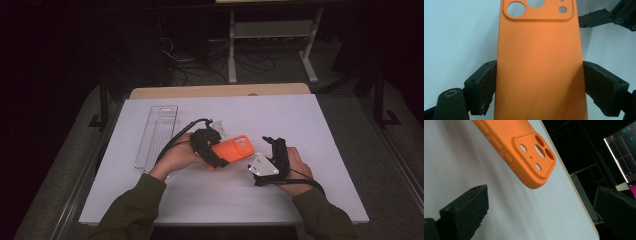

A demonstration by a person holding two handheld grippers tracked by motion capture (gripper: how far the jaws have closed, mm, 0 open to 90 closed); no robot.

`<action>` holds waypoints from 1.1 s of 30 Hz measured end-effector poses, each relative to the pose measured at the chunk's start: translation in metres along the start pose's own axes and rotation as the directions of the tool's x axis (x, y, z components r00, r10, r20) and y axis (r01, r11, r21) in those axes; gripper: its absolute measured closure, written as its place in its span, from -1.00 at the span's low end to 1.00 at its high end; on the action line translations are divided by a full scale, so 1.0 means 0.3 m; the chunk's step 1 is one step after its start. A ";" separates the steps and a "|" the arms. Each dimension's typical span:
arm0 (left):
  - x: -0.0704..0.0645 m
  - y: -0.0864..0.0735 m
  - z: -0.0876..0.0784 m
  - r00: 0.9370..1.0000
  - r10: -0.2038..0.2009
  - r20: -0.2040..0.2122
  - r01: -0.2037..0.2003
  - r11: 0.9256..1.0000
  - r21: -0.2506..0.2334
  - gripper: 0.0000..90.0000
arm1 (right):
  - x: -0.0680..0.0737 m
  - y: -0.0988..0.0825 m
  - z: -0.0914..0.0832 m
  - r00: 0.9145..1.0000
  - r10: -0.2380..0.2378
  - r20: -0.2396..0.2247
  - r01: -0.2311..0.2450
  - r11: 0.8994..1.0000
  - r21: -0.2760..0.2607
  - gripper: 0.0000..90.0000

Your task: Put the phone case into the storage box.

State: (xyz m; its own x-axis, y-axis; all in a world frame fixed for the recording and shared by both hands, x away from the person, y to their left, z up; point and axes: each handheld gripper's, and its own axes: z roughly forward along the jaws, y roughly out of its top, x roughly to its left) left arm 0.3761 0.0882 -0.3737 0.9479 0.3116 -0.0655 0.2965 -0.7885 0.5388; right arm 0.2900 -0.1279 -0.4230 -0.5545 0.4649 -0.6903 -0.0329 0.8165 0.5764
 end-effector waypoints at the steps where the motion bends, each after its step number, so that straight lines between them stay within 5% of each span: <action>1: 0.000 0.000 0.000 1.000 -0.001 0.000 0.001 1.000 -0.001 -0.65 | 0.002 0.001 0.000 1.000 -0.009 0.002 0.009 1.000 0.000 -1.00; 9: 0.001 -0.001 -0.001 1.000 -0.006 0.003 0.006 1.000 0.000 -0.65 | 0.013 0.014 -0.001 0.994 -0.104 0.037 0.104 0.995 0.000 -1.00; 33: 0.006 -0.005 0.005 1.000 -0.008 0.010 0.008 1.000 0.008 -0.65 | 0.040 0.031 -0.006 0.972 -0.217 0.094 0.217 0.976 0.014 -1.00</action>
State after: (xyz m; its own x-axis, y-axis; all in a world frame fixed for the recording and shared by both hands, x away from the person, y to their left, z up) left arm 0.3776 0.0893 -0.3759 0.9467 0.3125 -0.0780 0.3047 -0.7901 0.5319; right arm 0.2816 -0.1154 -0.4252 -0.4536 0.3065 -0.8368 -0.1406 0.9026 0.4068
